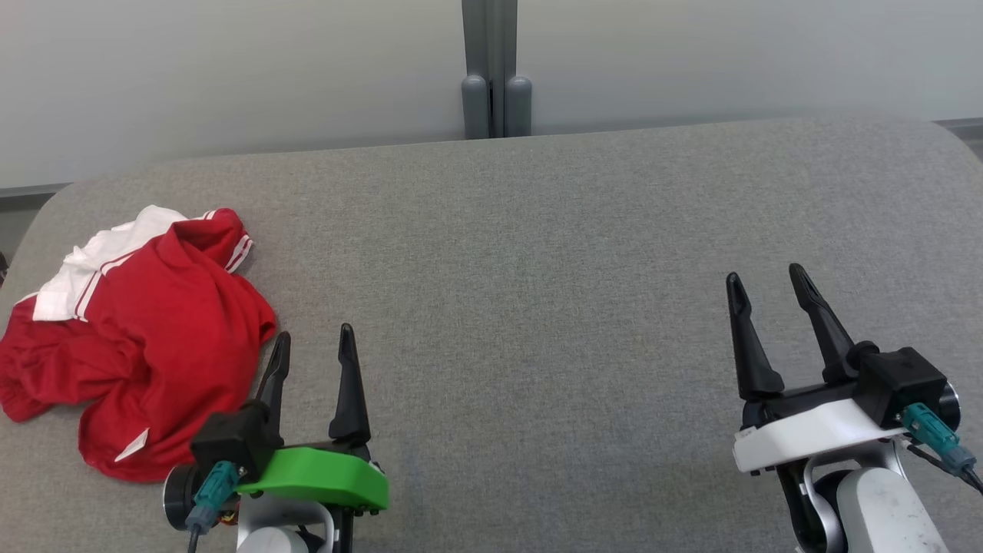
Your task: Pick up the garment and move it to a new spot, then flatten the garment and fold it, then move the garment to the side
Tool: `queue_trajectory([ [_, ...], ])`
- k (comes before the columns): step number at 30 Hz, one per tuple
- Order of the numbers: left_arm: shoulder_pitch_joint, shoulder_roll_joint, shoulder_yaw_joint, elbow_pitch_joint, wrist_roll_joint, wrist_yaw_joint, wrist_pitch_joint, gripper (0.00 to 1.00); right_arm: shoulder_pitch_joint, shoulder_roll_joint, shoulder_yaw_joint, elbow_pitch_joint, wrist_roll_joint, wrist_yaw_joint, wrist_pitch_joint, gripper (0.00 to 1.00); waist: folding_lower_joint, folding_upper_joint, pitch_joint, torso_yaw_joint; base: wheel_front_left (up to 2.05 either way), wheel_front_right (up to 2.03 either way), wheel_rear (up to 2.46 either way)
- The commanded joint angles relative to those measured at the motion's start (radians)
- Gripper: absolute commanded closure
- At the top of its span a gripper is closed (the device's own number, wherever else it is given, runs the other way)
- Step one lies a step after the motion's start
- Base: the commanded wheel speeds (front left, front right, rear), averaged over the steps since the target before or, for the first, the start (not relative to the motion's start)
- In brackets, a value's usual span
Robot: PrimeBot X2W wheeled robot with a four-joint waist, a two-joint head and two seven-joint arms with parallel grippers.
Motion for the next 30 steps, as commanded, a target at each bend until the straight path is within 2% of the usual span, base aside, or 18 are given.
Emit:
queue_trajectory([
  [1, 0.009, -0.008, 0.019, -0.006, 0.014, -0.013, -0.009, 0.0, 0.004, -0.003, -0.009, -0.011, 0.002, 0.002, -0.01, 0.0, 0.0, 0.0, 0.001, 0.001, 0.0, 0.0, 0.0],
  [6, 0.03, -0.032, 0.061, 0.012, 0.029, -0.067, -0.02, 0.0, 0.011, -0.002, -0.032, -0.005, 0.032, 0.002, -0.021, 0.0, 0.0, 0.0, 0.003, 0.001, 0.0, 0.0, 0.0],
  [12, 0.037, -0.04, 0.065, 0.059, 0.08, -0.109, -0.032, 0.0, 0.018, -0.003, -0.027, 0.008, -0.007, 0.003, -0.034, 0.0, 0.0, 0.0, 0.004, -0.002, 0.0, 0.0, 0.0],
  [22, 0.032, -0.04, 0.039, 0.074, 0.123, -0.096, -0.051, 0.0, 0.019, -0.004, -0.019, 0.019, -0.067, 0.003, -0.052, 0.0, 0.0, 0.0, 0.005, -0.002, 0.0, 0.0, 0.0],
  [25, 0.028, -0.04, 0.023, 0.081, 0.177, -0.1, -0.056, 0.0, 0.021, -0.004, -0.012, 0.023, -0.1, 0.002, -0.057, 0.0, 0.0, 0.0, 0.005, -0.001, 0.0, 0.0, 0.0],
  [30, 0.039, -0.038, 0.026, 0.075, 0.154, -0.086, -0.067, 0.0, 0.023, -0.004, -0.004, 0.018, -0.107, 0.002, -0.067, 0.0, 0.0, 0.0, 0.005, 0.002, 0.0, 0.0, 0.0],
])
